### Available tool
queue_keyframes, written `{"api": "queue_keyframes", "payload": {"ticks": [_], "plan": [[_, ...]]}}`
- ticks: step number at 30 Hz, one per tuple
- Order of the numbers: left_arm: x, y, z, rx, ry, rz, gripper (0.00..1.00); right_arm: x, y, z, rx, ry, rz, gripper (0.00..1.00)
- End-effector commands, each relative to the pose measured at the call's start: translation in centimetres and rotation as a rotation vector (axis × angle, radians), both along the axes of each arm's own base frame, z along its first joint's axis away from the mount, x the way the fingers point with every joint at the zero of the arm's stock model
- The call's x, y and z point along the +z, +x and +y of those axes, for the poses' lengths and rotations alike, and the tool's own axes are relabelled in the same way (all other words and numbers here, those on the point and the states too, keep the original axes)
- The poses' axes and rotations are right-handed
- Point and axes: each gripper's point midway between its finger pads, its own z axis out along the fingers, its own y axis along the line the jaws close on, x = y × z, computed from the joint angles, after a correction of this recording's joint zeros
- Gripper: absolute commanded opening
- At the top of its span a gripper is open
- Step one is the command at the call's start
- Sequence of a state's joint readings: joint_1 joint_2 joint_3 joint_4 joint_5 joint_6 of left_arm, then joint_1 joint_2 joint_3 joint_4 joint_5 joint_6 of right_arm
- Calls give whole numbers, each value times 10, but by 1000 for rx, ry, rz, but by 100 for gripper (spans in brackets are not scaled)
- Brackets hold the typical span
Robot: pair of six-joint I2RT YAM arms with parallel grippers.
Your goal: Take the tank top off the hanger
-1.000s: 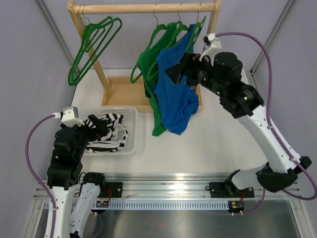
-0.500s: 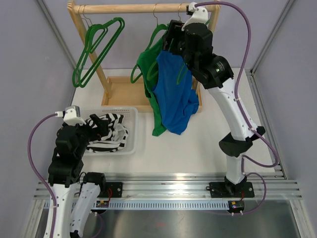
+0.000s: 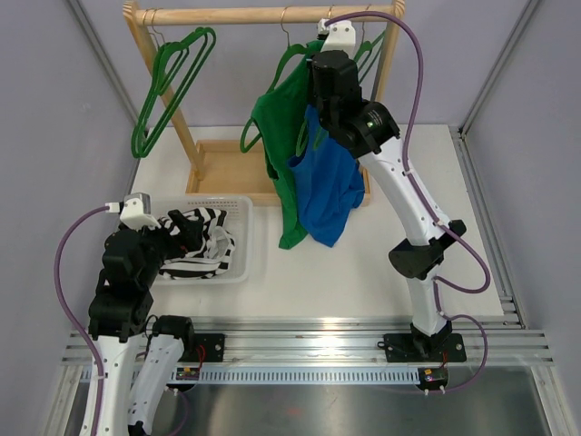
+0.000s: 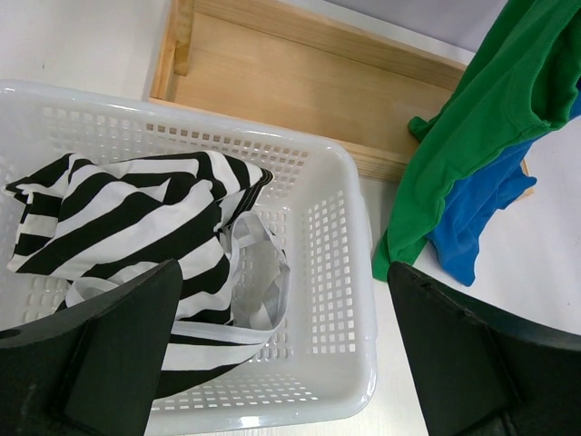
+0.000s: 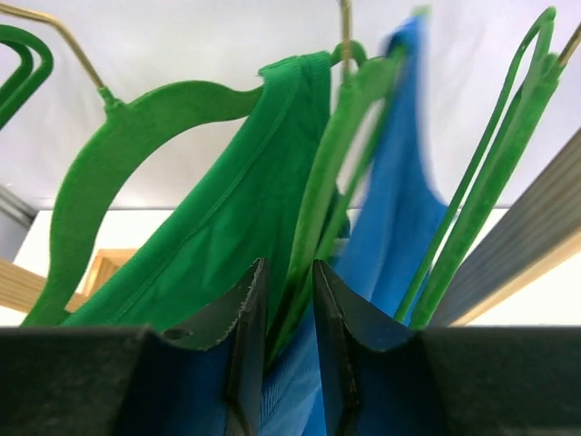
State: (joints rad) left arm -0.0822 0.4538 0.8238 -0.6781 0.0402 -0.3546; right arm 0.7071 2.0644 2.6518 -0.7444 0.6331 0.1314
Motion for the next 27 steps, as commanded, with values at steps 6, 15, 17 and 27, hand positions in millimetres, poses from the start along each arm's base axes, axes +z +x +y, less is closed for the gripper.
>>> {"api": "queue_keyframes", "payload": {"ticks": [6, 15, 17, 27], "plan": [[10, 5, -8, -51, 0, -47, 99, 39, -13, -32, -41, 0, -72, 32], [9, 6, -10, -60, -1, -42, 99, 36, -5, -49, 48, 54, -22, 34], [8, 6, -10, -61, -3, -36, 99, 31, 0, -46, 75, 59, -8, 33], [6, 7, -12, -74, -3, -29, 99, 34, 12, -62, 50, -4, -34, 16]]}}
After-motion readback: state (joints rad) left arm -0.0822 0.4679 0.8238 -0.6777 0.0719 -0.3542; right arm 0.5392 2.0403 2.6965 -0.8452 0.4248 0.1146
